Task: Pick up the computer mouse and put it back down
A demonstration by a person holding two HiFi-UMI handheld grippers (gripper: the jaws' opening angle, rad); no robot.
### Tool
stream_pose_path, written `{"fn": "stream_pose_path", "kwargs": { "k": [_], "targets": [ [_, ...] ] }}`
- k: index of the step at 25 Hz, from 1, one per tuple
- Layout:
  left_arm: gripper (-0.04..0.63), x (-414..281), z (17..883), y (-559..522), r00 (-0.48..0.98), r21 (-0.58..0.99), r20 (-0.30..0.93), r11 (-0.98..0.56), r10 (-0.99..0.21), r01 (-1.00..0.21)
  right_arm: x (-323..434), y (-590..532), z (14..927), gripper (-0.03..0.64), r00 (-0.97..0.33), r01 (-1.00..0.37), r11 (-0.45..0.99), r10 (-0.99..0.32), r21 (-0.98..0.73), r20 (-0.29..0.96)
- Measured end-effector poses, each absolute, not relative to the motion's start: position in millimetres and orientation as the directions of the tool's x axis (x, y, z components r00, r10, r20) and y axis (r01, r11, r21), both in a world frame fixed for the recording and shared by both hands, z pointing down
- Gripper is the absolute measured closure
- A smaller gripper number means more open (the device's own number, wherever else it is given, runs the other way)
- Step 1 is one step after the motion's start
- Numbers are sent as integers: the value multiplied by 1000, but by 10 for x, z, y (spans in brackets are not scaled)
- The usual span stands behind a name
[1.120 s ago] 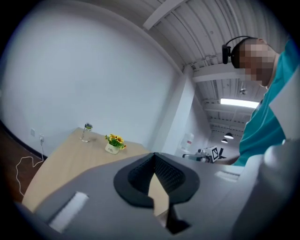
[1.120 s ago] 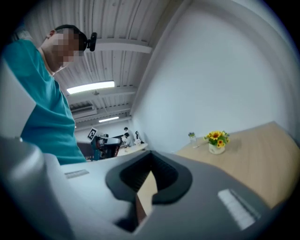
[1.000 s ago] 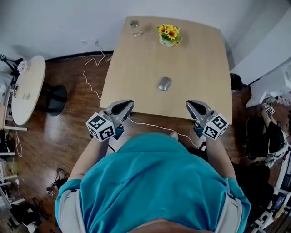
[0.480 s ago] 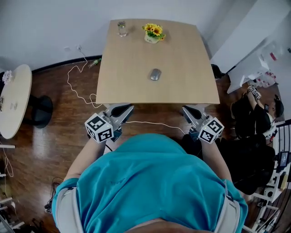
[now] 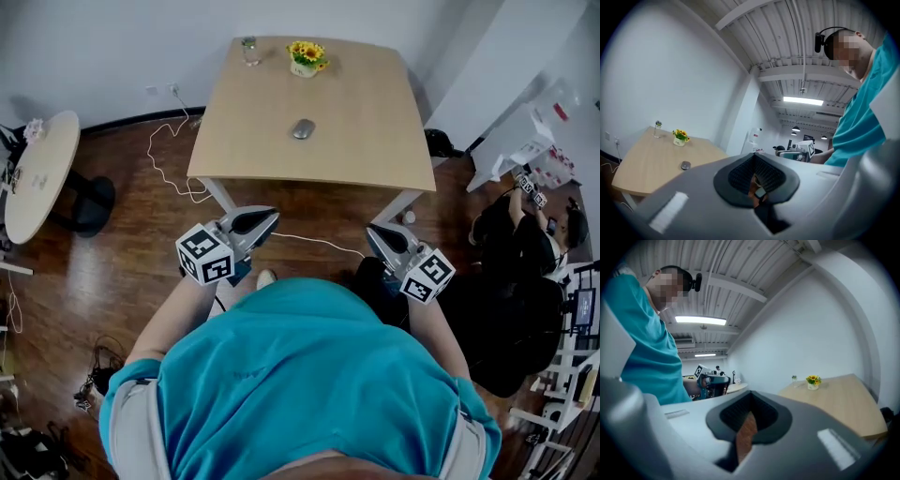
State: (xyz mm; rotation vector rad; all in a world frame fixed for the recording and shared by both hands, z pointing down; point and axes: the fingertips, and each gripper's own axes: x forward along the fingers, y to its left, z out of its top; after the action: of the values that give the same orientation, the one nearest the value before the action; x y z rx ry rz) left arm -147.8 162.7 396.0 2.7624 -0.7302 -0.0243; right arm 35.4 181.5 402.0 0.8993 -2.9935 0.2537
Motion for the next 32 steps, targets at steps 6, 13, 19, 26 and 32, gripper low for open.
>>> {"fn": "stream_pose_path", "kwargs": {
  "k": [6,13,19,26,32],
  "targets": [
    [591,-970,3984,2435,850,237,87,-818,-519,-524,834,2561,4204,614,-860,-508,845,-508,-166,51],
    [591,-1137,3876,2825,827,207,93,-802,-554,-560,799,2935,4205,614,-862,-500,842,-507,-204,17],
    [591,-1579,3868,2912,831,220,69,-804,-552,-552,440,2986,4114,614,-844,-521,823,-536,-225,-7],
    [591,-2118,3874,2940,824,240,55,-794,-564,-559,-155,2997,4096,615,-839,-533,815,-544,-226,15],
    [591,-2179,3893,2978,830,241,45,-800,-556,-549,-306,3019,4029,615,-848,-525,828,-529,-197,32]
  ]
}}
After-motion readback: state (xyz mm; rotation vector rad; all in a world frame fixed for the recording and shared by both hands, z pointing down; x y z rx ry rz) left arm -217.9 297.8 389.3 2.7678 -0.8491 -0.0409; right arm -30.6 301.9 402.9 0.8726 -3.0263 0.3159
